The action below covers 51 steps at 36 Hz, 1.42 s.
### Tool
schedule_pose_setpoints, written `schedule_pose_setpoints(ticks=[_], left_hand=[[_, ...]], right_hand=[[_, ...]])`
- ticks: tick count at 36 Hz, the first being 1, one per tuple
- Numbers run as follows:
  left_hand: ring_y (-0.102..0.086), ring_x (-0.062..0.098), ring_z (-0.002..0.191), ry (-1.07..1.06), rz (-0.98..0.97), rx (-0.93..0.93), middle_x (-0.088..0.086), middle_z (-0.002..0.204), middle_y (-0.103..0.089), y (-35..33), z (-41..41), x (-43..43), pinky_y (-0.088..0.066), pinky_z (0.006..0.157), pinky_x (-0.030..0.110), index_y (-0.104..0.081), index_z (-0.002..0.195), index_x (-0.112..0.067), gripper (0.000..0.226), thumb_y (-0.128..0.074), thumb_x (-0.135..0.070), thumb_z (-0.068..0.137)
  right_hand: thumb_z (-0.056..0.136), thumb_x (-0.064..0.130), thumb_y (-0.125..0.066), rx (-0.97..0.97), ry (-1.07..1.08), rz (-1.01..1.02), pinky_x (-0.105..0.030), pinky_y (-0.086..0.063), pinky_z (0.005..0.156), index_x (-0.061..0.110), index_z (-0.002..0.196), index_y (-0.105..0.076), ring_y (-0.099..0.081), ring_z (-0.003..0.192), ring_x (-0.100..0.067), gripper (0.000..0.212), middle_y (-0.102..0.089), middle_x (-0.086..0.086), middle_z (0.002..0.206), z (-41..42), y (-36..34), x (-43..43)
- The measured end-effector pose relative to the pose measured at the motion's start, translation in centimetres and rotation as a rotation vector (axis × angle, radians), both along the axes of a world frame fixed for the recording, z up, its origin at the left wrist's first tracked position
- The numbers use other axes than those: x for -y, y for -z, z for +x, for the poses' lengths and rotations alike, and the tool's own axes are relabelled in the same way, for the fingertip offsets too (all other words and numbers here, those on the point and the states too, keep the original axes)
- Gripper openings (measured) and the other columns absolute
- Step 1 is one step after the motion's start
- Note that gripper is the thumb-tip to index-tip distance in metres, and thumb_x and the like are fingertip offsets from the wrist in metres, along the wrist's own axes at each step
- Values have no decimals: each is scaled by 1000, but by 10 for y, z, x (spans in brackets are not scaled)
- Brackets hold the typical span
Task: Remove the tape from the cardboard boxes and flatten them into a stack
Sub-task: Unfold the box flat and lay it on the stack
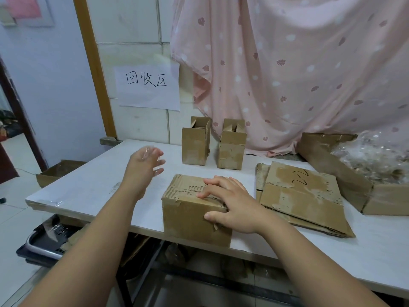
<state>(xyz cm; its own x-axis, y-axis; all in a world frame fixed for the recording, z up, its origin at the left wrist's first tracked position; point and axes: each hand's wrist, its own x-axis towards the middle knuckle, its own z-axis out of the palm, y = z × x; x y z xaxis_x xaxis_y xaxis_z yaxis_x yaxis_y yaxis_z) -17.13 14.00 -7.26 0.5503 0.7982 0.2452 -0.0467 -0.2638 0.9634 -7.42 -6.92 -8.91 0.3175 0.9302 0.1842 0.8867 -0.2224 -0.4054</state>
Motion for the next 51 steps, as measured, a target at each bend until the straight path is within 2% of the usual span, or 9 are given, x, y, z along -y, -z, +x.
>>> schedule_pose_setpoints(ticks=[4, 9, 13, 19, 27, 31, 39, 43, 51], left_hand=[[-61, 19, 107, 126, 128, -57, 1, 131, -51, -9, 0, 20, -52, 90, 28, -58, 92, -21, 20, -40, -26, 100], [-59, 4, 107, 284, 287, -110, -10, 158, 3, -7, 8, 49, -51, 66, 12, -65, 100, -19, 20, -48, -8, 97], [-51, 8, 123, 394, 347, -231, -6, 147, -38, -8, 16, 75, -44, 82, 20, -60, 110, -37, 22, -42, -30, 99], [-59, -13, 74, 389, 243, -274, -17, 81, -61, -18, 29, 105, -40, 63, 5, -49, 113, -44, 27, -27, -50, 98], [-50, 22, 123, 386, 324, -477, 1, 127, -61, -11, 46, 104, -31, 108, 43, -43, 134, -46, 90, 2, -87, 68], [-46, 30, 126, 328, 390, -605, 7, 128, -60, -5, 54, 101, -25, 110, 52, -50, 131, -39, 120, 17, -94, 48], [-45, 27, 129, 295, 490, -653, -9, 125, -61, -3, 51, 106, -27, 109, 50, -1, 150, -32, 81, -21, -75, 85], [-50, 20, 123, 302, 499, -637, -27, 103, -60, -2, 48, 105, -31, 108, 49, -10, 149, -34, 75, -33, -69, 87], [-55, 17, 99, 85, 742, -788, -7, 104, -65, 3, 58, 118, -40, 101, 45, -62, 112, -34, 43, -37, -61, 90]], right_hand=[[87, 42, -60, 16, 15, 2, -34, -1, 118, 41, 127, -49, -12, 139, -6, 41, -26, 14, 149, -2, 0, -1], [89, 44, -58, 34, 48, 32, -33, 9, 118, 39, 131, -47, -7, 143, -8, 44, -23, 12, 152, -5, 4, -6], [84, 43, -65, 6, 104, 103, -32, 1, 119, 31, 137, -34, -19, 141, -11, 62, -36, 8, 145, -8, 9, -10], [85, 19, -68, -731, 95, 390, -31, -50, 92, 37, 117, -28, -63, 102, -15, 54, -66, -2, 111, -6, -3, -6], [85, 23, -62, -1143, 77, 747, -18, -51, 69, 23, 129, -49, -68, 83, -11, 46, -70, -10, 97, 8, -2, -2], [94, 16, -58, -1065, 197, 801, -26, -54, 76, 20, 114, -59, -65, 75, -16, 21, -68, -14, 90, 16, 1, -5], [92, 0, -56, -1090, 408, 951, -21, -54, 65, 14, 89, -64, -56, 55, -8, 16, -58, -3, 68, 35, 7, 2], [95, 1, -51, -1089, 691, 1116, -20, -53, 61, 13, 91, -63, -60, 65, -13, 17, -62, -10, 85, 61, 11, 15], [92, 9, -48, -93, 884, 779, -11, -36, 87, 19, 132, -52, -43, 102, -8, 41, -32, -3, 135, 121, -3, 81]])
